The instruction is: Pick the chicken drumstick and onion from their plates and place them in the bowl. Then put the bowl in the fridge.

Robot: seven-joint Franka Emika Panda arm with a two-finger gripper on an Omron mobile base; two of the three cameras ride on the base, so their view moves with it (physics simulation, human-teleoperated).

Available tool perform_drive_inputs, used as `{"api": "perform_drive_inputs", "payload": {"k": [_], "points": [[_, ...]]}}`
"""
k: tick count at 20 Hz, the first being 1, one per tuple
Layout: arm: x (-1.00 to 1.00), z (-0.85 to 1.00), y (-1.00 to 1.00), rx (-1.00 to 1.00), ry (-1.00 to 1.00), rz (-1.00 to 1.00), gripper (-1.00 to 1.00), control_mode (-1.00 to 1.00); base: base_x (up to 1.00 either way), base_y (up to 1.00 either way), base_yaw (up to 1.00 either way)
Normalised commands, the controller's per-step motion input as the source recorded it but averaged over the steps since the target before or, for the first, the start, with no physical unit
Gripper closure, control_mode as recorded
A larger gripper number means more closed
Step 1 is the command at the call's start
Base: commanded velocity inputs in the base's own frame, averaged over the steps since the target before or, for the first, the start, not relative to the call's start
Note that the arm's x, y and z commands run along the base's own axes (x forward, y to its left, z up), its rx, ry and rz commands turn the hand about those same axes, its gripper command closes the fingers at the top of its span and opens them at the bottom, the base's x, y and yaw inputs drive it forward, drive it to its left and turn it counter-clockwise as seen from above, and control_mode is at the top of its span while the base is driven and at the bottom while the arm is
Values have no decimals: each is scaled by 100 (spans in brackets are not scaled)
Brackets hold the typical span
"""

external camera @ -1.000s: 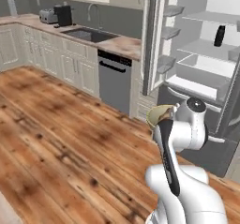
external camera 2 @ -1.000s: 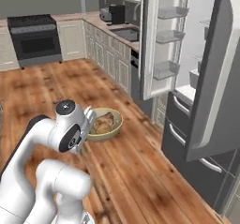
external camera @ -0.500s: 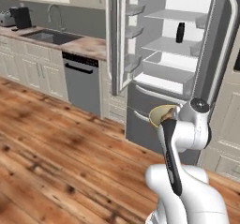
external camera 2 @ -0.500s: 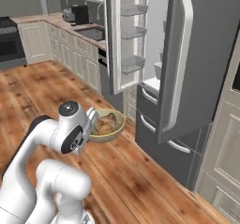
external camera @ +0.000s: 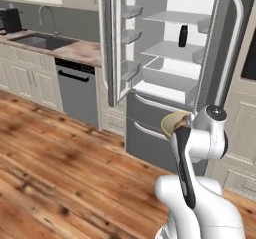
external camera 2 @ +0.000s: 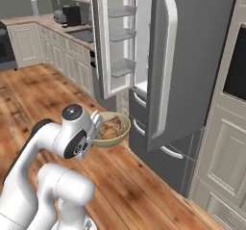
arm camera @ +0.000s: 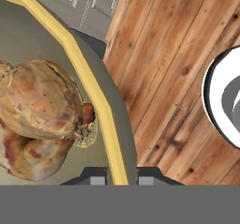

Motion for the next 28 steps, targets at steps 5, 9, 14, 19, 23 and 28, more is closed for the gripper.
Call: {"api": "perform_drive_inputs", "payload": {"k": [5,9,14,19,23,28], "points": [[0,0,0,0,0,0,100,100,74,10,1],[0,0,0,0,0,0,100,100,46,4,3],[0,0,0,0,0,0,100,100,31,30,3],[0,0,0,0,0,0,100,100,25,15,31],[0,0,0,0,0,0,100,100,31,-8,63],[0,0,0,0,0,0,100,100,41,-35,55]]}}
